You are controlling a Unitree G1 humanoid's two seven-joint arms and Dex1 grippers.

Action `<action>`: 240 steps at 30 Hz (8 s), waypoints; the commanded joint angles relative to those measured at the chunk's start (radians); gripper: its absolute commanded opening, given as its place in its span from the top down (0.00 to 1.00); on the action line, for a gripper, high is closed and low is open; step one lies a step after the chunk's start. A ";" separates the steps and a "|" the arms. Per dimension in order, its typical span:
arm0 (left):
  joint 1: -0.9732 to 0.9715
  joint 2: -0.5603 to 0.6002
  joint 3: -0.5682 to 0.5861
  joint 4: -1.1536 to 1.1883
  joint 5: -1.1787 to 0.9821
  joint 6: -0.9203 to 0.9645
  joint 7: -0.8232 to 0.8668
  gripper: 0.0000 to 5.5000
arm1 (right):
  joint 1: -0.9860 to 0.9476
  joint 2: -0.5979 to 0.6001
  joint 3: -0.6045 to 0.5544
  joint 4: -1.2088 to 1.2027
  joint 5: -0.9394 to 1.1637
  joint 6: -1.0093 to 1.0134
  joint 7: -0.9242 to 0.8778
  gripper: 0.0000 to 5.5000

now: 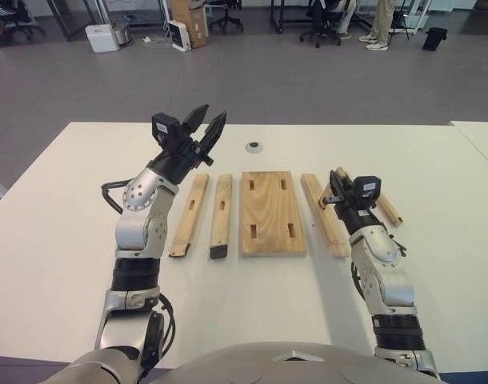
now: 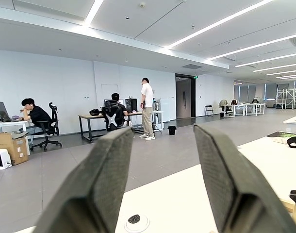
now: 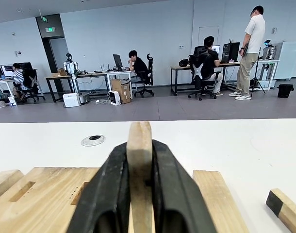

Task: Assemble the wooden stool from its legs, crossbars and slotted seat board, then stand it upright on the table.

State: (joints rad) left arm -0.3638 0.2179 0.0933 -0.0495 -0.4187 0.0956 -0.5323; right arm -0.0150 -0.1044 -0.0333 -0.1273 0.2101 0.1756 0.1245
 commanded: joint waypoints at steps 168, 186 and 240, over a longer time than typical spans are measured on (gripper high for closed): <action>-0.325 -0.036 0.110 0.205 -0.719 0.814 -0.421 0.62 | -0.243 -0.405 -0.068 -0.335 1.309 0.762 0.187 0.37; -0.338 -0.012 0.306 0.318 -0.743 0.763 -0.233 0.48 | -0.203 -0.315 -0.131 -0.277 1.150 0.622 -0.004 0.63; -0.034 -0.234 0.280 0.144 -0.461 0.176 0.103 0.29 | -0.133 -0.039 0.282 -0.124 0.010 0.670 -0.090 0.30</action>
State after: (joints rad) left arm -0.4054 -0.0161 0.3840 0.1068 -0.8902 0.2749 -0.4397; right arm -0.1491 -0.1403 0.2279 -0.2732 0.2577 0.8546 0.0348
